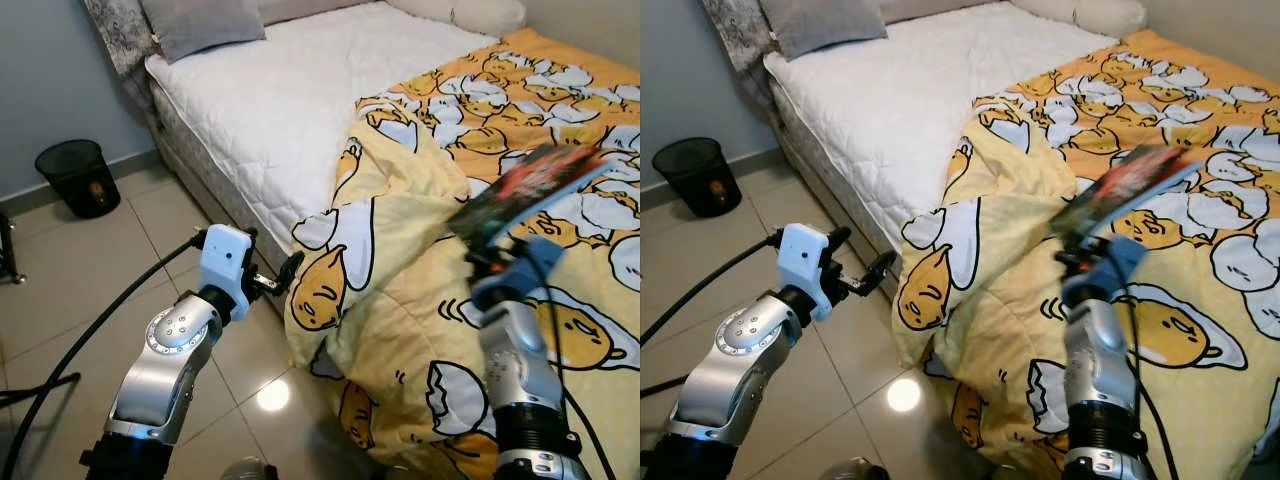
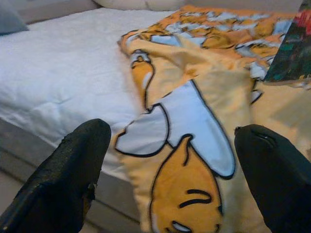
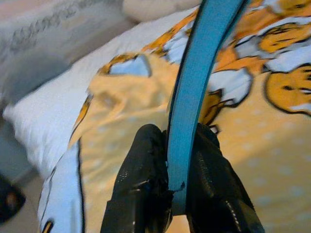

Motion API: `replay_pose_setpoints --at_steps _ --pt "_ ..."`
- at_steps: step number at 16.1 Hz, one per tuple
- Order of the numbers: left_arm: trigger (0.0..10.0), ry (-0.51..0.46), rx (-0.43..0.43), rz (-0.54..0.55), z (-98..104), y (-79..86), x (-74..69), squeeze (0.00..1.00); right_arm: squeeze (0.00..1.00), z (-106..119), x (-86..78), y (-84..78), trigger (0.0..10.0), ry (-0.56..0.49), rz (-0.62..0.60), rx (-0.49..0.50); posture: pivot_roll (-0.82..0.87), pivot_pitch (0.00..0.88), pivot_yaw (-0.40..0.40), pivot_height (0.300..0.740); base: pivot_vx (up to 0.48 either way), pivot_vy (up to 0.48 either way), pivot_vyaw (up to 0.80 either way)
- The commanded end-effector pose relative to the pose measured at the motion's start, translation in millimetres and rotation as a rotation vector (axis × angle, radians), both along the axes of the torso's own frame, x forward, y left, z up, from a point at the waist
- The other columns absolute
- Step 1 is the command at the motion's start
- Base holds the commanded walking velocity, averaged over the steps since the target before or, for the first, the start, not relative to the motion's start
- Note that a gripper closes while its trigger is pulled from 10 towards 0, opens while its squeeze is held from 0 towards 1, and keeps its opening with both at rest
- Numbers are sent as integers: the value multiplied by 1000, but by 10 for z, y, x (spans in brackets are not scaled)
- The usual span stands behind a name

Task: Clean up the room

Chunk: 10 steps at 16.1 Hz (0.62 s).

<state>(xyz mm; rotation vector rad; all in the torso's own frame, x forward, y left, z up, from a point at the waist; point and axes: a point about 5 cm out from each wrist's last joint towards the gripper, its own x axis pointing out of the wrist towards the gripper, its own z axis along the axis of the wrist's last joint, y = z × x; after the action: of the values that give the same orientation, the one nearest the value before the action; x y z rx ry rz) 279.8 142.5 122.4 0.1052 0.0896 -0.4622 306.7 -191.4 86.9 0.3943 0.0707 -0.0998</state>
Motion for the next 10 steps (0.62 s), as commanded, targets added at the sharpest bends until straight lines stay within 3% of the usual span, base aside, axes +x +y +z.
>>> replay_pose_setpoints --at_steps 1,2,3,4,8,10 --pt "10000 -9 43 45 0 38 39 192 0 164 25 83 10000 -69 53 -19 37 0 -38 740 0 0 0" --pt "10000 -12 41 73 1 51 56 188 0 182 8 112 10000 -68 72 -25 36 0 -37 740 0 0 0" --pt "10000 -18 27 109 2 57 73 184 0 196 -30 118 10000 -51 73 -147 35 0 -38 740 0 0 0" --pt "10000 -30 36 121 4 58 73 188 0 175 -44 106 10000 -35 62 -176 35 0 -38 740 0 0 -800" --pt "10000 -49 36 156 46 70 99 188 0 222 -50 98 10000 -25 34 -95 55 0 -49 740 0 0 -800" --pt "10000 -33 14 160 42 83 86 188 0 246 -74 149 10000 -40 28 -110 54 0 -47 740 0 0 -800"
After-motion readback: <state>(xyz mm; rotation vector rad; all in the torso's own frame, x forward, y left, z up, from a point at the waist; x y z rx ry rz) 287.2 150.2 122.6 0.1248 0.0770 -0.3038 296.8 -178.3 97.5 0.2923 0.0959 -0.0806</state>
